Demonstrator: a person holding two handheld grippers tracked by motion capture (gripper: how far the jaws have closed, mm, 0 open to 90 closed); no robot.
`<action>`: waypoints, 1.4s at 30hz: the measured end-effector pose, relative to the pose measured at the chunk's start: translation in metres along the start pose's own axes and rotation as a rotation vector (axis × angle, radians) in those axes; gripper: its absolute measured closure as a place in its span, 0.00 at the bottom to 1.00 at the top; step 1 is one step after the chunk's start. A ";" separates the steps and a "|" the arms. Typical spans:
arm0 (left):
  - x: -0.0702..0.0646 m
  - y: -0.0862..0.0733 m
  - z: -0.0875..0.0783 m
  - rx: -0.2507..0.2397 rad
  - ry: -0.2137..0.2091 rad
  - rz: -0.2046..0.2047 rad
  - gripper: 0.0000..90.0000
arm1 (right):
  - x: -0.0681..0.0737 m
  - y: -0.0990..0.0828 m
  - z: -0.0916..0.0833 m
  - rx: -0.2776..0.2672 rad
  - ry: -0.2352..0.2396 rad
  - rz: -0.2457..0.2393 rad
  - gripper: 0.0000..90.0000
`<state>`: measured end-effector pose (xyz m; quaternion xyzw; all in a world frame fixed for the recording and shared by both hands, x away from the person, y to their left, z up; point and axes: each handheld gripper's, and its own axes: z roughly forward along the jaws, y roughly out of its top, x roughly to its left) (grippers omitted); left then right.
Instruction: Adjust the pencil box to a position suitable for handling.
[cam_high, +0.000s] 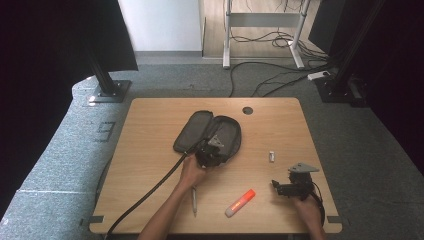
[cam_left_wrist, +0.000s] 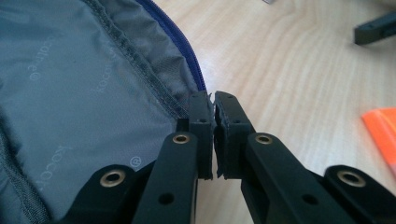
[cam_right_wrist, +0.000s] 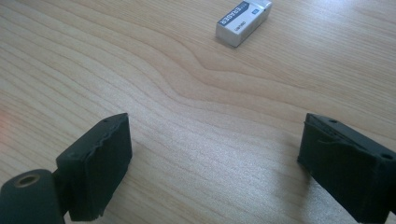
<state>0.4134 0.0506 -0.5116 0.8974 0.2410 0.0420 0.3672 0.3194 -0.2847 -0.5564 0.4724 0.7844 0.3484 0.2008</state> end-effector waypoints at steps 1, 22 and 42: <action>-0.003 -0.001 0.000 0.001 -0.003 0.004 0.95 | 0.000 0.000 0.000 0.000 0.000 0.000 0.10; -0.044 -0.014 -0.004 0.001 -0.073 0.045 0.94 | 0.000 0.000 0.000 0.000 0.000 0.000 0.10; -0.066 -0.015 0.000 -0.010 -0.125 0.060 0.87 | 0.000 0.000 0.000 0.000 0.000 0.000 0.10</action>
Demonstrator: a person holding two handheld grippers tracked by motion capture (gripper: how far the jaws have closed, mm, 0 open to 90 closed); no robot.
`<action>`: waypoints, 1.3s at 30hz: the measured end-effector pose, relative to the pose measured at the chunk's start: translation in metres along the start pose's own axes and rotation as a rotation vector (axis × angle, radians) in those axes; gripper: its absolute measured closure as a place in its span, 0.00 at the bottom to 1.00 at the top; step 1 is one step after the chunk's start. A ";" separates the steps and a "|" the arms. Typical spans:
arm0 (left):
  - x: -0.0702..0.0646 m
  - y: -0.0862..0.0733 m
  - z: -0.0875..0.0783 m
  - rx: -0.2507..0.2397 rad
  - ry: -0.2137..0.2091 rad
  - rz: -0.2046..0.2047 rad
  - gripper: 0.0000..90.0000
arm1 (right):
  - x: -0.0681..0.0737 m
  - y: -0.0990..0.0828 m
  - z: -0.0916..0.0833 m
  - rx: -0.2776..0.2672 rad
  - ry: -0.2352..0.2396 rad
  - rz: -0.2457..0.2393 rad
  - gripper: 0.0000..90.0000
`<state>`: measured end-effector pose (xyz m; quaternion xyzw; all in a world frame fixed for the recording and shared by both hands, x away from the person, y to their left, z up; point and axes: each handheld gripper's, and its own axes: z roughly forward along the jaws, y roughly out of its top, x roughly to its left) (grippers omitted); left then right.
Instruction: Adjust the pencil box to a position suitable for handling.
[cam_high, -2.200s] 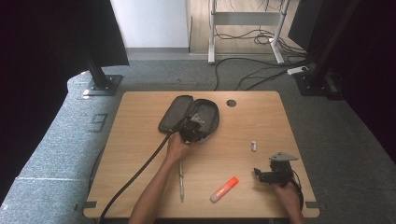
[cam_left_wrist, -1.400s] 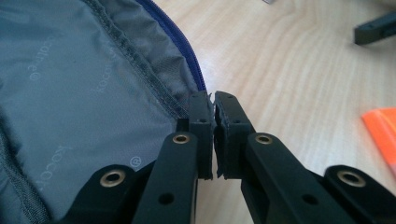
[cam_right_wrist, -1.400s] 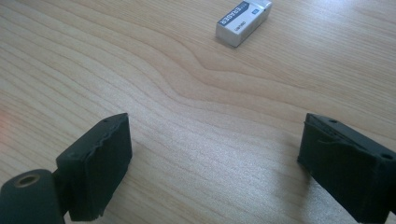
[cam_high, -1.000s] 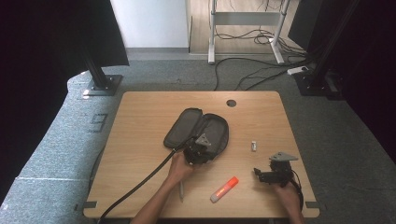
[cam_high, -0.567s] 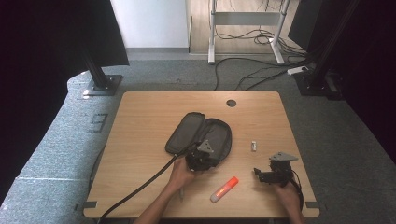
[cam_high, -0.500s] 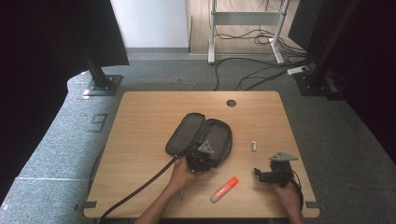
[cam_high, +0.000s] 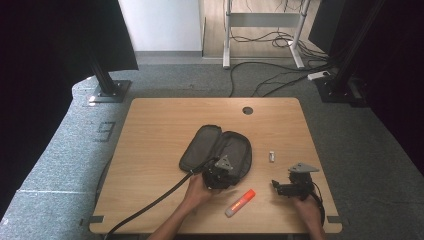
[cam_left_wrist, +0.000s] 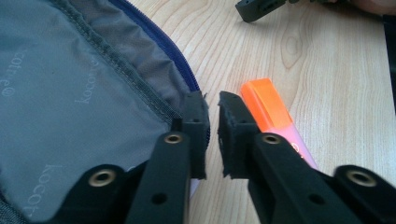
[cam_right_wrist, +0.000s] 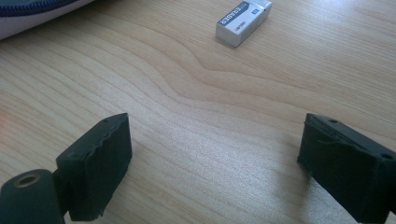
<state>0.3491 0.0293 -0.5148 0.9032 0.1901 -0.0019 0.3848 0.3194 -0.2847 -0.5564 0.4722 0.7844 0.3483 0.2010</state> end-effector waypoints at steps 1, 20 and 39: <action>0.000 0.000 -0.001 0.000 0.007 0.001 0.84 | 0.000 0.000 0.000 0.000 0.000 0.000 0.10; 0.006 -0.001 -0.026 -0.015 0.063 -0.019 0.48 | 0.000 0.000 0.000 0.000 0.000 0.000 0.10; 0.021 -0.024 -0.065 -0.070 0.128 -0.125 0.31 | 0.000 0.000 0.000 0.000 0.000 0.000 0.10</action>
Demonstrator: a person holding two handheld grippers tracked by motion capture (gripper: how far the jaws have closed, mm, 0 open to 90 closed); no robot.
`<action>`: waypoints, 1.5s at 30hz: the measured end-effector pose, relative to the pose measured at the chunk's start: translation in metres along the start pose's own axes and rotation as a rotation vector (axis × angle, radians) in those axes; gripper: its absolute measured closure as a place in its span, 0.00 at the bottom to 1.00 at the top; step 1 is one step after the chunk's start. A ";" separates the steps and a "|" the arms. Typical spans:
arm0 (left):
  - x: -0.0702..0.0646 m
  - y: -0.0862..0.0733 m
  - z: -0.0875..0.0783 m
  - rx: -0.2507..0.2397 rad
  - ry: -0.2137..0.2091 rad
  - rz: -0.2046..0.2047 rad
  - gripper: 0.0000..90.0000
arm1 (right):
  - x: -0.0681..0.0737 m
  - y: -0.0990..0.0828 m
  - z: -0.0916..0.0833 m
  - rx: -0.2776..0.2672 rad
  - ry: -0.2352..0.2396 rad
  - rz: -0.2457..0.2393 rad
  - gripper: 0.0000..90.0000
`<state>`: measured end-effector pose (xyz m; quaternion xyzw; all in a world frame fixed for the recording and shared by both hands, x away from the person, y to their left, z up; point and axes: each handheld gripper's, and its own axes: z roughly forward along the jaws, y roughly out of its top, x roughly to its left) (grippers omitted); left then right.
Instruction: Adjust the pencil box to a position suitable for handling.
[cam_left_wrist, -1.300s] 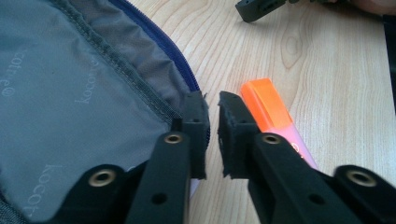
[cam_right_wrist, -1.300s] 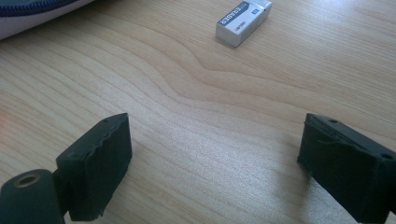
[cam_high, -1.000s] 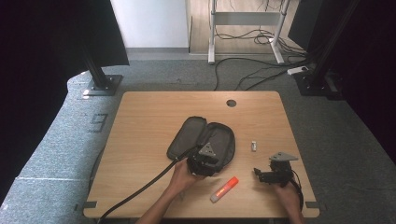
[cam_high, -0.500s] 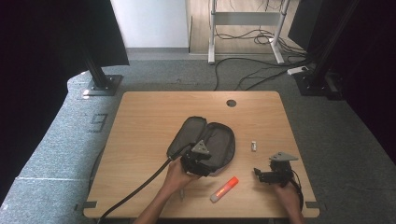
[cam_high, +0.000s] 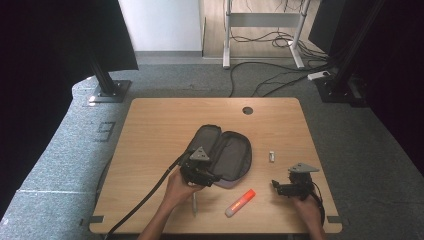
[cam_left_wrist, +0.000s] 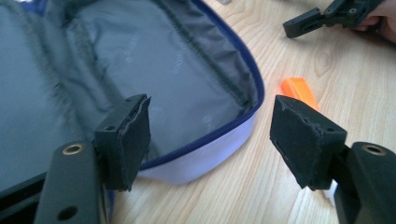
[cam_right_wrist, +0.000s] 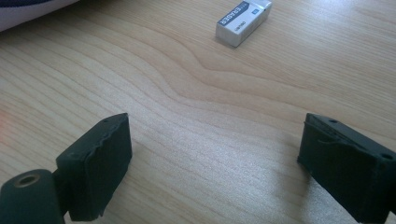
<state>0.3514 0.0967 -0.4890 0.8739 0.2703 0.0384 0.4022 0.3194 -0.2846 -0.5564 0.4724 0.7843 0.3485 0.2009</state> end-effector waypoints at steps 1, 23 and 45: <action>0.001 -0.001 -0.001 0.000 0.002 -0.003 0.30 | 0.000 0.000 0.000 0.000 0.000 0.000 0.10; 0.024 -0.026 -0.037 -0.019 0.098 -0.069 0.20 | 0.000 0.000 0.000 0.001 0.000 -0.001 0.10; 0.044 -0.065 -0.054 -0.003 0.182 -0.180 0.14 | 0.000 0.000 0.000 0.000 -0.001 0.000 0.10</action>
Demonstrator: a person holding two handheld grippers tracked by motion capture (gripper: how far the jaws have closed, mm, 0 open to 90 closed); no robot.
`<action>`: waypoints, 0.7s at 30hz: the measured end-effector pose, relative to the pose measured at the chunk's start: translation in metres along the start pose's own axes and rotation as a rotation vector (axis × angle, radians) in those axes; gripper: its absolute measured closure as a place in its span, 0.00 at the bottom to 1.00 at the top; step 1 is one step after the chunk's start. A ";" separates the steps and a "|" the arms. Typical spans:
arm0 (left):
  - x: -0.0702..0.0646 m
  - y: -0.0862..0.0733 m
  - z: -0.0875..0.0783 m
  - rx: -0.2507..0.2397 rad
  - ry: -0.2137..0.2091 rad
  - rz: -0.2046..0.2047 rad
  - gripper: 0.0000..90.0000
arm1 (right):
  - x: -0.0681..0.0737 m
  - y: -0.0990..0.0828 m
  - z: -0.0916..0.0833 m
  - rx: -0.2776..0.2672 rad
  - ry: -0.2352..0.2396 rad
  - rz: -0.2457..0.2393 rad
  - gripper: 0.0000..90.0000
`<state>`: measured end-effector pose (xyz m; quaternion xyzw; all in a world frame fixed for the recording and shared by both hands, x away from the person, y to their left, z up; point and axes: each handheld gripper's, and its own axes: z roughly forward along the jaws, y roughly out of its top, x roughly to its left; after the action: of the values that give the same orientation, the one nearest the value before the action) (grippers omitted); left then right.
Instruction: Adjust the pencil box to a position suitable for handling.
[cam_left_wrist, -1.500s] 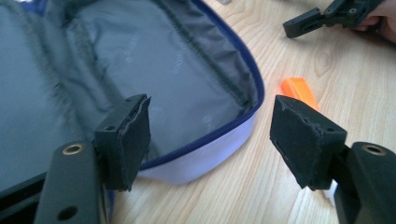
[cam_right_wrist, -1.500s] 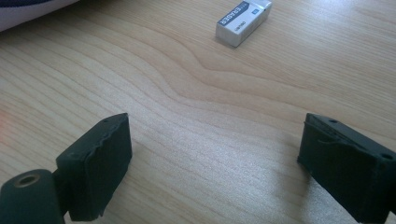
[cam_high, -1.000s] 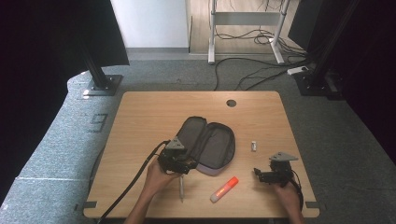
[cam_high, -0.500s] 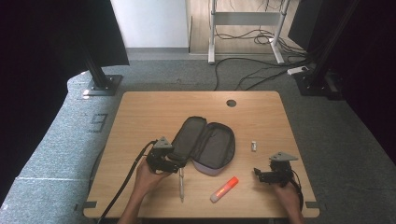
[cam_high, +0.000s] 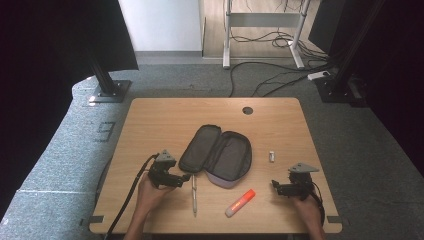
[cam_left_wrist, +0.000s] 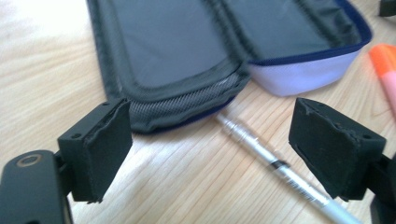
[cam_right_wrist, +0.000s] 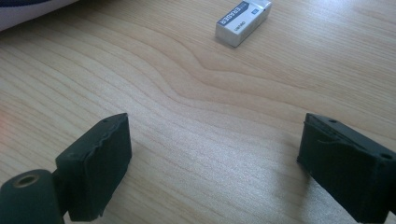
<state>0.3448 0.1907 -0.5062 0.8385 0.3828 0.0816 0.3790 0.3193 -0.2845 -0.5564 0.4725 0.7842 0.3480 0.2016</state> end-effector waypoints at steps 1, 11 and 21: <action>0.001 -0.002 0.000 0.003 0.002 -0.007 0.14 | 0.000 0.000 0.000 0.000 0.000 0.000 0.10; 0.011 -0.020 0.006 0.044 0.055 -0.040 0.09 | 0.000 0.000 0.000 0.001 0.000 -0.002 0.10; 0.014 -0.032 0.016 0.080 0.115 -0.025 0.04 | 0.000 0.000 0.000 0.000 0.000 -0.001 0.10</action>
<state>0.3429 0.2046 -0.5417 0.8422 0.4174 0.1096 0.3233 0.3194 -0.2846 -0.5564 0.4722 0.7845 0.3478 0.2017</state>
